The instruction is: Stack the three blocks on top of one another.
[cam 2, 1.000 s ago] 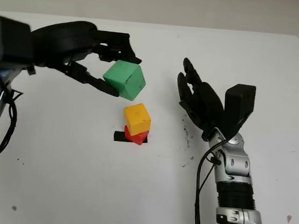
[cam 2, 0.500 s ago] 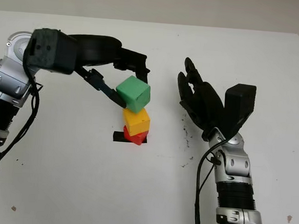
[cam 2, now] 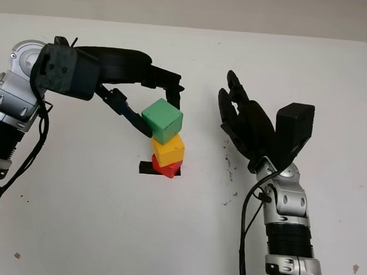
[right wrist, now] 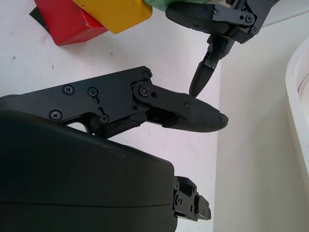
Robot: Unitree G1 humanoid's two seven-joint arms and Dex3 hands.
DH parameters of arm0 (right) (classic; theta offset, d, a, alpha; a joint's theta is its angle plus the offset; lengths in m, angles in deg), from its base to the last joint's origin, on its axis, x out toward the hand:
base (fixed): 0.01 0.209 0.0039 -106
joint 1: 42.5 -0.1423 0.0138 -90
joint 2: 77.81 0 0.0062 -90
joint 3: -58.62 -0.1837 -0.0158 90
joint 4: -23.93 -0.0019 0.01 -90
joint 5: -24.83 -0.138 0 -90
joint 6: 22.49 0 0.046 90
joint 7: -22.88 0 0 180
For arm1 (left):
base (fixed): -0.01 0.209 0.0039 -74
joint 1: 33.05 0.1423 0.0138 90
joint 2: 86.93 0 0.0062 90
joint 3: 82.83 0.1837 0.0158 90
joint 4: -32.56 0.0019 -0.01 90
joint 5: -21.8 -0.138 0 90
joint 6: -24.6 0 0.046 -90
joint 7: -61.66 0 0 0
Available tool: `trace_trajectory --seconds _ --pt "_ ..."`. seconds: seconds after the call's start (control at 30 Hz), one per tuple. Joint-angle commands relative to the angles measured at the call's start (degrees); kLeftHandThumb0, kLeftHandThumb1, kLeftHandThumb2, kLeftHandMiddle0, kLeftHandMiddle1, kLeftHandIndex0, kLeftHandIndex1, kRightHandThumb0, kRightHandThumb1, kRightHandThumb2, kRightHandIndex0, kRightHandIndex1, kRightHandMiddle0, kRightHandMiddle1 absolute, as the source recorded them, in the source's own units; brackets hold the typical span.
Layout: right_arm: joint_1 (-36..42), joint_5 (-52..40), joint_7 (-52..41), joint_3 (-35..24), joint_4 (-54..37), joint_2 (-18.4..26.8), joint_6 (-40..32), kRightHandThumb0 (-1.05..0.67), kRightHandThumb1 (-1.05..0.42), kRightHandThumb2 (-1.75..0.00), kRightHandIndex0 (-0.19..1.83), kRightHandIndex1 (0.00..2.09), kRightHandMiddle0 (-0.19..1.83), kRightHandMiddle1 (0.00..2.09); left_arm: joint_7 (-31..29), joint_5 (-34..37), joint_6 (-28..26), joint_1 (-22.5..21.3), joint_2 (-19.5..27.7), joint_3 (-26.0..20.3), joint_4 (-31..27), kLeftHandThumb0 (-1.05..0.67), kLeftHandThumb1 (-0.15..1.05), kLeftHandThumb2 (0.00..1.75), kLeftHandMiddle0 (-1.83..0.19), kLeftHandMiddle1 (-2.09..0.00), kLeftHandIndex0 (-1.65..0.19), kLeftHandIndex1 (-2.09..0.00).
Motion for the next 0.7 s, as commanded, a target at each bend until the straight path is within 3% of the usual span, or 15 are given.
trace_trajectory --seconds 0.0,0.67 --pt "0.3 -0.4 -0.2 -0.3 -1.0 -0.2 0.7 -0.63 -1.05 -0.64 -0.19 0.00 -0.19 0.00 -0.3 0.2 0.4 -1.1 0.4 -0.3 -0.5 -0.52 1.05 0.09 -0.17 -0.04 -0.26 -1.50" --pt "1.1 -0.3 -0.2 -0.2 -1.9 0.1 0.2 -0.61 -1.05 -0.65 -0.19 0.00 -0.19 0.00 -1.2 2.0 3.9 -1.3 -1.2 -0.3 3.0 -0.53 1.05 0.11 -0.18 -0.05 -0.26 -1.64"
